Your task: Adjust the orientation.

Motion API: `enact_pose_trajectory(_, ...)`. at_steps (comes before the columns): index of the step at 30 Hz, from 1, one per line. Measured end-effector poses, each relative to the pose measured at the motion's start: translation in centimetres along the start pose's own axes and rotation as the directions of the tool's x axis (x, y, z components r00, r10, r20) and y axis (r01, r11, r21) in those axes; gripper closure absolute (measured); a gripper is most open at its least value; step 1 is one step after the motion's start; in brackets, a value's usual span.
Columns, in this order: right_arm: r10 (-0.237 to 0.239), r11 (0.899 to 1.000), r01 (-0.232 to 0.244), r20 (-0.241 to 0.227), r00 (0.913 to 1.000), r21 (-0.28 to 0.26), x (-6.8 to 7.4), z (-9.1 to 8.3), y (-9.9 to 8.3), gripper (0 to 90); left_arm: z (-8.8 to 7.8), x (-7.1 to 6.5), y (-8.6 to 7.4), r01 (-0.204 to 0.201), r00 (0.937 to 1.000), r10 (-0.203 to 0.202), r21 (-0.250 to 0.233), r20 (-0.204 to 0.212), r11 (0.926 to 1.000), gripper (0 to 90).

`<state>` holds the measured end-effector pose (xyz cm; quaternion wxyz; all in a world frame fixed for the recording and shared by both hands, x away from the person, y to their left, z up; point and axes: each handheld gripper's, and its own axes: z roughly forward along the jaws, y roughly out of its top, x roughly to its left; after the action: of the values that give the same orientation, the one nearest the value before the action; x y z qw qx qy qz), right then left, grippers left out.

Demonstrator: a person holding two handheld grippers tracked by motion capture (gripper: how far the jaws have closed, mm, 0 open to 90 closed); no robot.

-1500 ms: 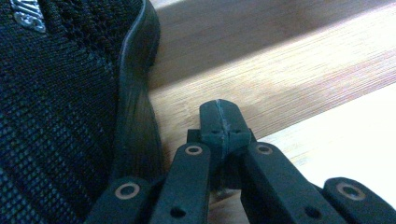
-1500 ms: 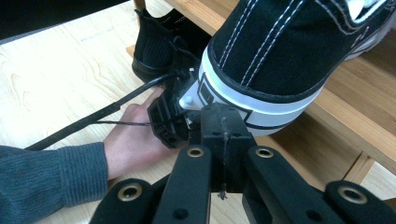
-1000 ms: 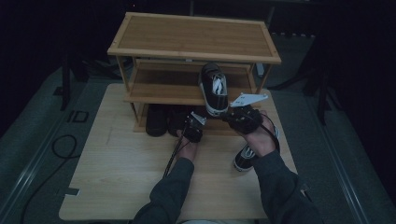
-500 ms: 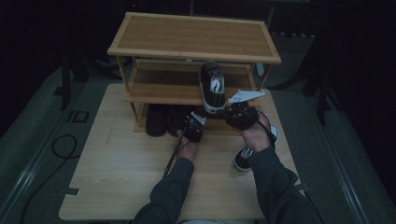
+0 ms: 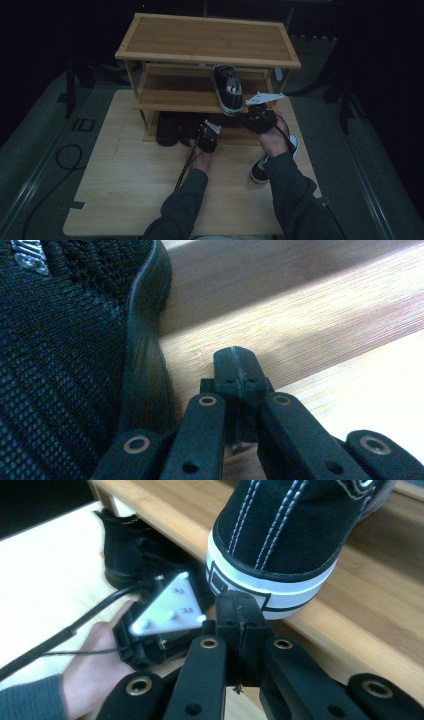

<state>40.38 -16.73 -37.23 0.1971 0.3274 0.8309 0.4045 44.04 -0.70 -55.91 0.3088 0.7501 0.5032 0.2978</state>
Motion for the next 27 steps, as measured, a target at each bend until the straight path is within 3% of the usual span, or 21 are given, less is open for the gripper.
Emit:
enact_pose_trajectory(2, -0.001, 1.0, 0.001, 0.008, 1.0, 0.0, 0.0, 0.2, 0.1, 90.0, 0.0, 0.0, 0.0, 0.003, 1.0, -0.003, -0.003, -0.002, 1.0, 90.0)
enact_pose_trajectory(11, -0.009, 1.0, 0.009, -0.041, 0.9991, -0.007, 0.6, 1.2, 0.8, 90.0, 0.0, 0.0, 0.0, 0.004, 1.0, -0.004, -0.006, -0.003, 1.0, 90.0)
enact_pose_trajectory(16, -0.029, 1.0, 0.029, -0.045, 0.9986, -0.002, 1.2, 1.7, 1.4, 90.0, 0.0, 0.0, 0.0, 0.006, 1.0, -0.006, -0.006, -0.002, 1.0, 90.0)
enact_pose_trajectory(27, -0.041, 0.999, 0.042, -0.03, 0.9987, 0.006, 1.1, 2.0, 1.6, 90.0, 0.0, 0.0, 0.0, 0.007, 1.0, -0.007, -0.006, -0.002, 1.0, 90.0)
